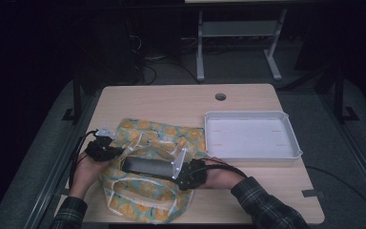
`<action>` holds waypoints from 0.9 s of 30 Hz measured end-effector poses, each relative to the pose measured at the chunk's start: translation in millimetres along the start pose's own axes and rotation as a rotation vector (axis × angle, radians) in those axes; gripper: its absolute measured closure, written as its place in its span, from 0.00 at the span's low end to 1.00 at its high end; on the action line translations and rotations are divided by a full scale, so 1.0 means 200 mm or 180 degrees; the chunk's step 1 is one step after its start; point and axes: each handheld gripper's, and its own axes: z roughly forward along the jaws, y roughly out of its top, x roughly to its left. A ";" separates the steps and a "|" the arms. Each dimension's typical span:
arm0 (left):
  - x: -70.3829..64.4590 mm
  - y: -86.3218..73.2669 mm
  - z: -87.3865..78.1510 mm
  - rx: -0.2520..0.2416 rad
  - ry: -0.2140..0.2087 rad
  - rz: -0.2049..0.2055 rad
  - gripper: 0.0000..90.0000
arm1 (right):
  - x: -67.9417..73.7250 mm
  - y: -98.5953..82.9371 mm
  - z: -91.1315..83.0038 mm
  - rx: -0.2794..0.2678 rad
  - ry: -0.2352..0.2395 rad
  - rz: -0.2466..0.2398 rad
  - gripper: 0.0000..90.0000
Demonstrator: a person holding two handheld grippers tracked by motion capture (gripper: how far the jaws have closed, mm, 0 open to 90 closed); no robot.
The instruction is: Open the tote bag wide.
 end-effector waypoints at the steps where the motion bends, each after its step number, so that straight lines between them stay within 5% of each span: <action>1: 0.00 0.00 0.01 0.0040 0.0008 0.0021 1.00 | 0.00 0.00 0.00 0.0004 0.0000 0.0003 0.99; 8: 0.00 -0.03 0.08 0.0281 0.0103 0.0134 0.99 | 0.00 0.00 0.00 0.0007 0.0000 0.0002 0.99; 14: 0.00 -0.03 0.08 0.0250 0.0169 0.0103 0.91 | 0.00 0.00 0.00 0.0005 -0.0005 0.0005 0.99; 27: 0.02 -0.03 -0.12 -0.0260 0.0177 -0.0161 0.60 | 0.02 0.00 -0.10 -0.0164 -0.0063 0.0151 0.75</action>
